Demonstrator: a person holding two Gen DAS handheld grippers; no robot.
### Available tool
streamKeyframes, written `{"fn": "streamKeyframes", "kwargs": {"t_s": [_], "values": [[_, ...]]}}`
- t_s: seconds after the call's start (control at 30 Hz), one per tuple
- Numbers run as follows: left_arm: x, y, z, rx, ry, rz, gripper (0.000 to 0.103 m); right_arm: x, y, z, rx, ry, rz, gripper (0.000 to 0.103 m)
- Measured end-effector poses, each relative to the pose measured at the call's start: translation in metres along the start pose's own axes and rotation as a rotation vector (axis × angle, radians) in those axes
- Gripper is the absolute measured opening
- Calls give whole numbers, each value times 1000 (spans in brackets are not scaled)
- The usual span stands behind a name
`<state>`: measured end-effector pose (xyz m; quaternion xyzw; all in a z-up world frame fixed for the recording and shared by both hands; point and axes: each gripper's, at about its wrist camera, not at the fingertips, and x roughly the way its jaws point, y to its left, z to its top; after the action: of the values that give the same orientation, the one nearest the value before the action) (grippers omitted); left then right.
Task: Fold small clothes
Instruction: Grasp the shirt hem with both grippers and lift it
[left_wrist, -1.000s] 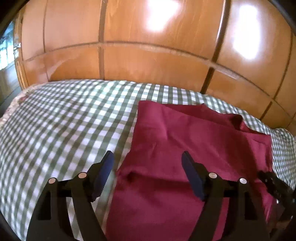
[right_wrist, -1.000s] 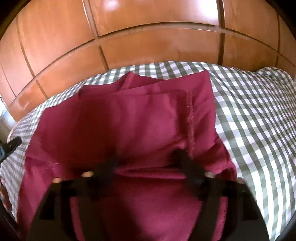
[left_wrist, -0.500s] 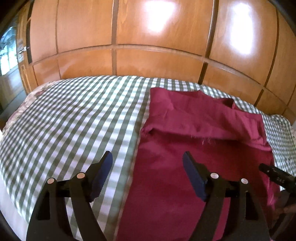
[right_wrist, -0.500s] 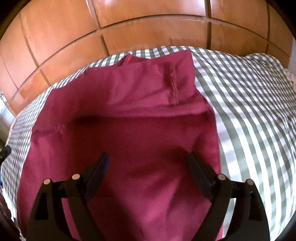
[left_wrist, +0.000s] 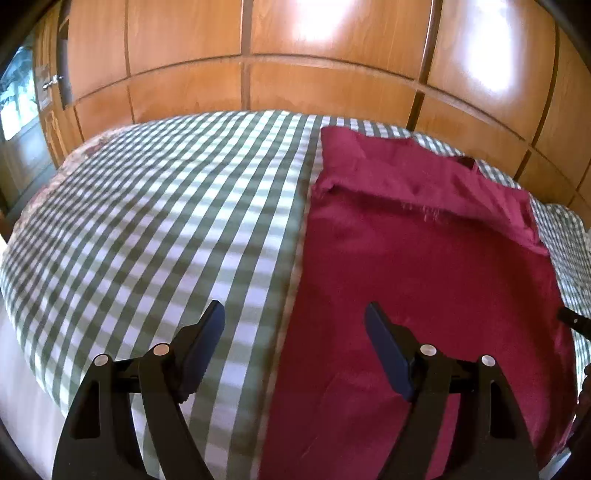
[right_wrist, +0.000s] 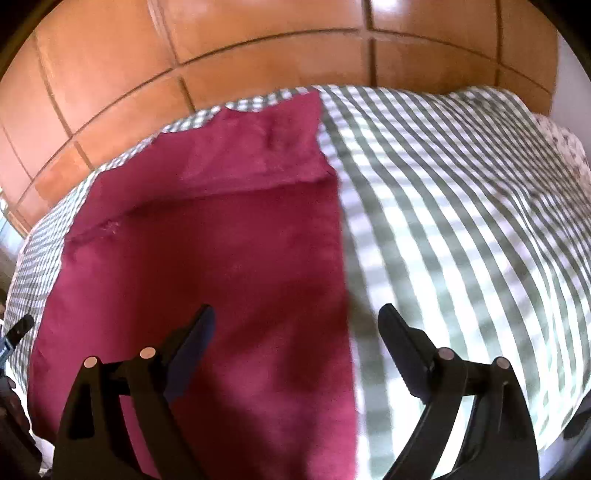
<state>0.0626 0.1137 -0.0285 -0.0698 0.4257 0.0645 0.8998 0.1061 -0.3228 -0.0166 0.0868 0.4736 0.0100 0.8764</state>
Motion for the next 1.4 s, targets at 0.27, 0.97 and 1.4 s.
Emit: {"fn": "streamKeyframes", "kwargs": {"t_s": [0.27,0.97,1.4], "values": [[-6,19,-31,-19,95,-78,72,-23,-21,-34,10,46,60,88],[-66,28,-44,-50,147,-557,9,-85,-5,-63,-53,142,350,9],[9,17,66,-150,108,-522,9,-4,-11,52,136,74,294,10]]}}
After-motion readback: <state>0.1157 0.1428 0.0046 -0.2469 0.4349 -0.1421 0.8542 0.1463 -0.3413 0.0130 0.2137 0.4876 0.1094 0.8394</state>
